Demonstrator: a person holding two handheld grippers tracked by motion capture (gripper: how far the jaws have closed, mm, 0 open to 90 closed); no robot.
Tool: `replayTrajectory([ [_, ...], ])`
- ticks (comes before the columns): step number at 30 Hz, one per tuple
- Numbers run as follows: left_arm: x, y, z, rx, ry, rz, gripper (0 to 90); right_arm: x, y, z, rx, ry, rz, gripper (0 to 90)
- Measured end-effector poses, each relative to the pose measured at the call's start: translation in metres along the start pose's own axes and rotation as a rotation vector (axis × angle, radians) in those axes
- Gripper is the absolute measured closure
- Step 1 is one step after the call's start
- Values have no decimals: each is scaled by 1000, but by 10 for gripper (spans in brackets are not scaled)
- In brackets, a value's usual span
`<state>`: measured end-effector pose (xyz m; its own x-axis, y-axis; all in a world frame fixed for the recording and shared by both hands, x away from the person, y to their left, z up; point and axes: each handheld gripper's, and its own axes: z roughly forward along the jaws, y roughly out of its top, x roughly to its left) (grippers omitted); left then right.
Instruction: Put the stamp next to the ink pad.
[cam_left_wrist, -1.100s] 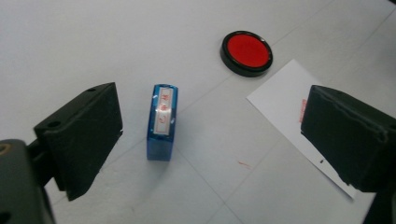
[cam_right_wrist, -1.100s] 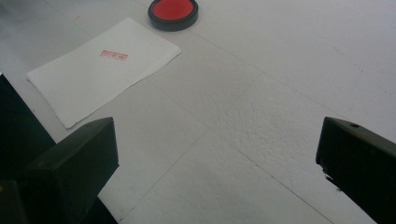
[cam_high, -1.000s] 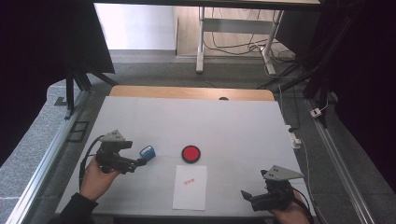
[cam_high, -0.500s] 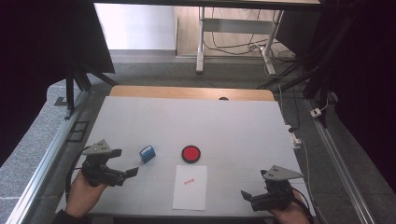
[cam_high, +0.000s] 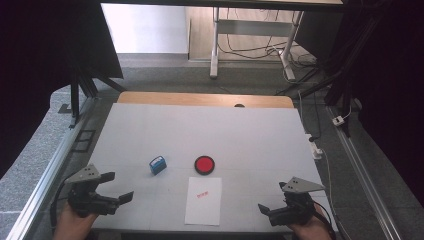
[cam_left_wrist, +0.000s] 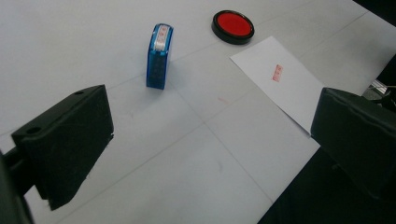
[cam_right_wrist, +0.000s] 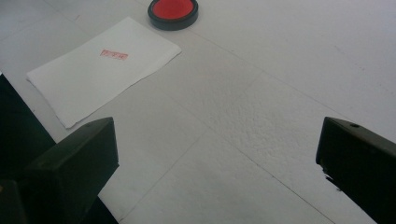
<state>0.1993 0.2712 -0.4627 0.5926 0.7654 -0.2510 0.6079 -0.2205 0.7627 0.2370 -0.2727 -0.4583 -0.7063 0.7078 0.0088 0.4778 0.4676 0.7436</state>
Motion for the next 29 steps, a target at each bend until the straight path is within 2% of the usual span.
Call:
replayTrajectory([
  [9, 2, -17, -8, 12, 11, -33, 0, 0, 0, 0, 2, 0, 2, 0],
  [18, 3, -26, -11, 35, 27, -42, 0, 1, 0, 1, 1, 0, 3, 0],
  [25, -2, -26, -8, 105, 55, -29, 0, 1, 1, 1, 3, 1, 2, 0],
  [29, -2, -25, -6, 117, 58, -28, 0, 1, 0, 1, 8, 0, -1, 0],
])
